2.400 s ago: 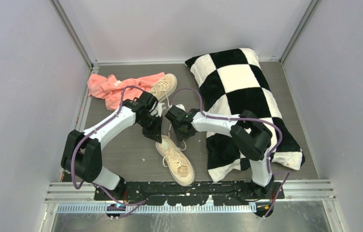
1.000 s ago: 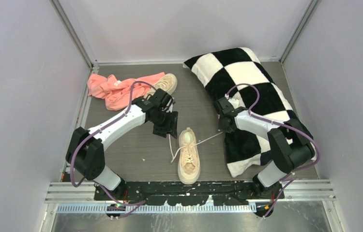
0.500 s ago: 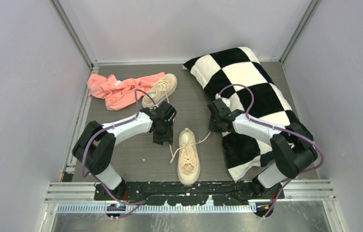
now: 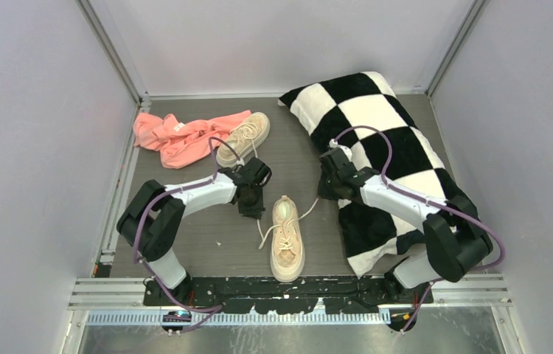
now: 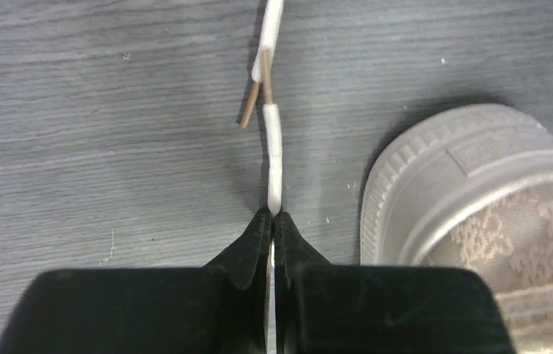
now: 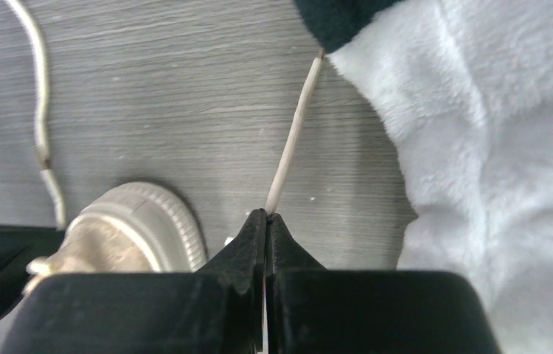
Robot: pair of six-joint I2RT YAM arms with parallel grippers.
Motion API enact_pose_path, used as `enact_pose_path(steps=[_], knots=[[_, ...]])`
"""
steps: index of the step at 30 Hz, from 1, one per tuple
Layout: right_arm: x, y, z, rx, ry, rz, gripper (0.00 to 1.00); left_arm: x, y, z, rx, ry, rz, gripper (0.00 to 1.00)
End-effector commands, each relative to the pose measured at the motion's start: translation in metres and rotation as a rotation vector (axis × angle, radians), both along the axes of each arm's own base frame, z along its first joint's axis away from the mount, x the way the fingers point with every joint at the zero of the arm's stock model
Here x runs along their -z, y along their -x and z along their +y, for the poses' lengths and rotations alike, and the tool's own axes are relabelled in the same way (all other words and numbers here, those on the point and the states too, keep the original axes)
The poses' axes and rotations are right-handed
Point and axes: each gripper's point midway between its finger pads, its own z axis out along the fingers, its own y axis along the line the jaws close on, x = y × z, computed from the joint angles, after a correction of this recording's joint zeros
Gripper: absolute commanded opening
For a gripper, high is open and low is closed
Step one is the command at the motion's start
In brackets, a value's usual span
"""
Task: Tie the shoes
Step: Pick up the shoelace at the center of the board, then cross the shoelace with the shoelace.
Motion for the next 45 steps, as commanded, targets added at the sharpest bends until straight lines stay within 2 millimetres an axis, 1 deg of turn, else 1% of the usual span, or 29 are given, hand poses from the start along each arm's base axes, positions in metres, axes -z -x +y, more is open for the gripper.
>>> enact_pose_path(steps=[1, 4, 6, 8, 10, 11, 14, 16, 19, 20, 24, 28, 29, 31, 34, 36, 38, 40, 41, 42, 43, 44, 45], knots=[[-0.059, -0.004, 0.025, -0.122, -0.143, -0.139, 0.00, -0.034, 0.002, -0.013, 0.108, 0.119, -0.091, 0.00], [-0.098, 0.007, 0.056, -0.283, -0.278, -0.176, 0.01, -0.066, 0.002, -0.005, 0.116, 0.135, -0.167, 0.00], [-0.118, 0.016, 0.075, -0.375, -0.339, -0.180, 0.01, -0.086, 0.002, 0.001, 0.114, 0.144, -0.204, 0.01], [-0.132, 0.026, 0.093, -0.453, -0.378, -0.178, 0.01, -0.104, -0.001, 0.008, 0.117, 0.143, -0.264, 0.00], [-0.144, 0.038, 0.112, -0.535, -0.420, -0.170, 0.01, -0.117, 0.000, 0.008, 0.142, 0.167, -0.306, 0.00], [-0.150, 0.044, 0.123, -0.577, -0.449, -0.154, 0.01, -0.123, 0.001, 0.005, 0.170, 0.190, -0.323, 0.00], [-0.163, 0.060, 0.149, -0.654, -0.520, -0.086, 0.01, -0.143, 0.005, 0.002, 0.218, 0.248, -0.392, 0.00], [-0.167, 0.062, 0.159, -0.661, -0.544, -0.065, 0.01, -0.157, 0.005, 0.007, 0.227, 0.260, -0.461, 0.01], [-0.172, 0.061, 0.168, -0.658, -0.596, -0.053, 0.01, -0.175, 0.006, 0.021, 0.266, 0.232, -0.580, 0.00], [-0.172, 0.060, 0.172, -0.654, -0.617, -0.052, 0.01, -0.181, 0.008, 0.023, 0.299, 0.235, -0.622, 0.00], [-0.159, 0.057, 0.180, -0.637, -0.618, -0.019, 0.01, -0.199, 0.028, 0.023, 0.450, 0.303, -0.749, 0.01], [-0.148, 0.047, 0.180, -0.599, -0.580, -0.016, 0.01, -0.221, 0.037, 0.040, 0.425, 0.308, -0.872, 0.00], [-0.143, 0.047, 0.182, -0.600, -0.576, 0.004, 0.01, -0.226, 0.040, 0.041, 0.425, 0.327, -0.889, 0.00], [-0.133, 0.050, 0.187, -0.620, -0.578, 0.053, 0.01, -0.235, 0.045, 0.036, 0.443, 0.377, -0.913, 0.00], [-0.118, 0.066, 0.196, -0.674, -0.576, 0.135, 0.01, -0.238, 0.047, 0.025, 0.461, 0.432, -0.906, 0.00], [-0.108, 0.077, 0.199, -0.696, -0.558, 0.175, 0.01, -0.240, 0.047, 0.014, 0.476, 0.485, -0.903, 0.01], [-0.098, 0.083, 0.201, -0.681, -0.552, 0.224, 0.00, -0.243, 0.047, 0.006, 0.492, 0.526, -0.905, 0.01], [-0.091, 0.090, 0.202, -0.673, -0.562, 0.265, 0.00, -0.248, 0.044, 0.002, 0.490, 0.545, -0.923, 0.01], [-0.089, 0.092, 0.200, -0.667, -0.556, 0.278, 0.08, -0.251, 0.042, 0.001, 0.484, 0.551, -0.937, 0.01], [-0.089, 0.089, 0.196, -0.649, -0.533, 0.269, 0.24, -0.254, 0.040, 0.001, 0.478, 0.555, -0.950, 0.00], [-0.086, 0.080, 0.187, -0.600, -0.478, 0.238, 0.37, -0.256, 0.038, 0.000, 0.469, 0.559, -0.960, 0.01], [-0.087, 0.070, 0.177, -0.549, -0.436, 0.214, 0.48, -0.258, 0.036, -0.001, 0.464, 0.560, -0.968, 0.00], [-0.091, 0.058, 0.167, -0.494, -0.416, 0.187, 0.53, -0.258, 0.033, -0.002, 0.461, 0.558, -0.966, 0.00]])
